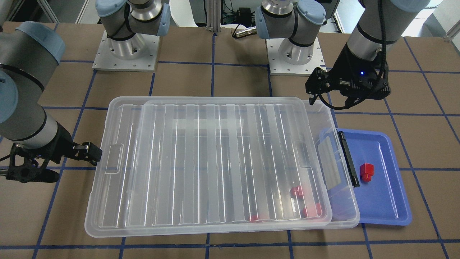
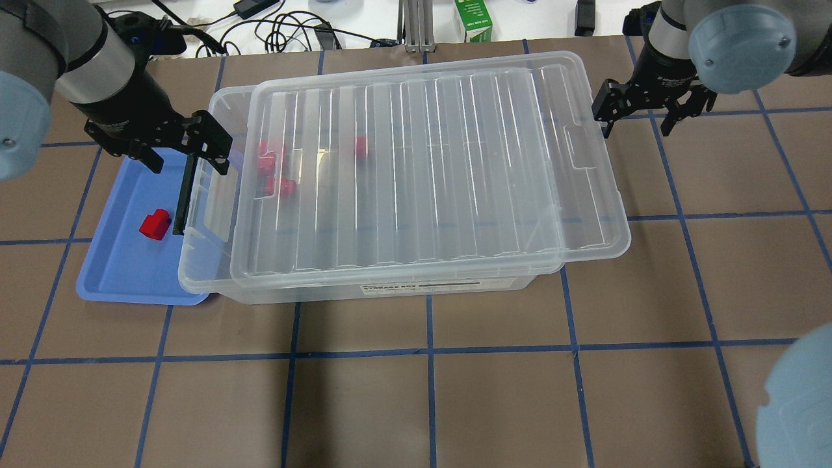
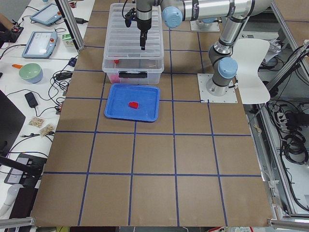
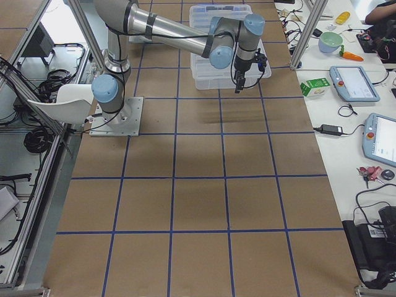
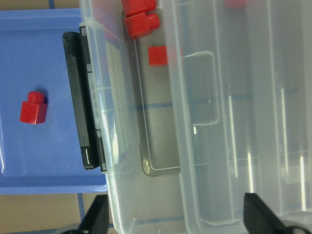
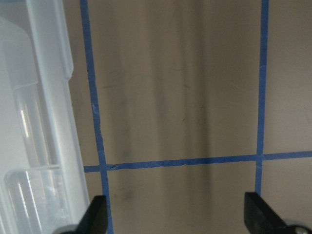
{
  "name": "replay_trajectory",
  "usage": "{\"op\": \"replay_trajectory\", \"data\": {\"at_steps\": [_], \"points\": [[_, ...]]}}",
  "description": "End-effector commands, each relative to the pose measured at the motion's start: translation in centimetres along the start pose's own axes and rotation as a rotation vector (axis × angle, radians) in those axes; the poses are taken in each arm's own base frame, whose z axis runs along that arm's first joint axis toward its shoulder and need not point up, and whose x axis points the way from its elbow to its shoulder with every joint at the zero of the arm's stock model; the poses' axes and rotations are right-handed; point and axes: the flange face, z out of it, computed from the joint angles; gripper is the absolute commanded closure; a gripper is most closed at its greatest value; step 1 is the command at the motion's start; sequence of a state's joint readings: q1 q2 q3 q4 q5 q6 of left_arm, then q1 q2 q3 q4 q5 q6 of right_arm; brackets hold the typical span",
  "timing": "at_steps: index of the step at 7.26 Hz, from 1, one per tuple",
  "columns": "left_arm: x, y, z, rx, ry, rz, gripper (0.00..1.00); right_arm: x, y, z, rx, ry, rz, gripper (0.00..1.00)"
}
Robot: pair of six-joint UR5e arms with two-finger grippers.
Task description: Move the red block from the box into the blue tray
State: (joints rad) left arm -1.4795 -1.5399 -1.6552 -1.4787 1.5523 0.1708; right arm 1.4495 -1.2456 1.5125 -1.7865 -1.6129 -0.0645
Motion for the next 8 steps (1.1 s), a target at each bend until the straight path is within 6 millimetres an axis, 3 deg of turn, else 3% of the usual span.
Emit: {"op": "replay_trajectory", "data": {"at_steps": [1,4,8], "points": [[3.3,1.1,-0.7,0.013,0.001,-0.016,0.0,-2.9,0.5,-0.1,0.002,0.002,0.034,0.0],[3.3,0.7,-0.9,0.002,-0.035,-0.053,0.0,-5.1,1.0,-0.1,-0.001,0.005,0.049,0.0],[4.8,0.6,-1.2,-0.004,-0.02,-0.083,0.0,-5.2,1.1,-0.1,-0.002,0.006,0.046,0.0]]}}
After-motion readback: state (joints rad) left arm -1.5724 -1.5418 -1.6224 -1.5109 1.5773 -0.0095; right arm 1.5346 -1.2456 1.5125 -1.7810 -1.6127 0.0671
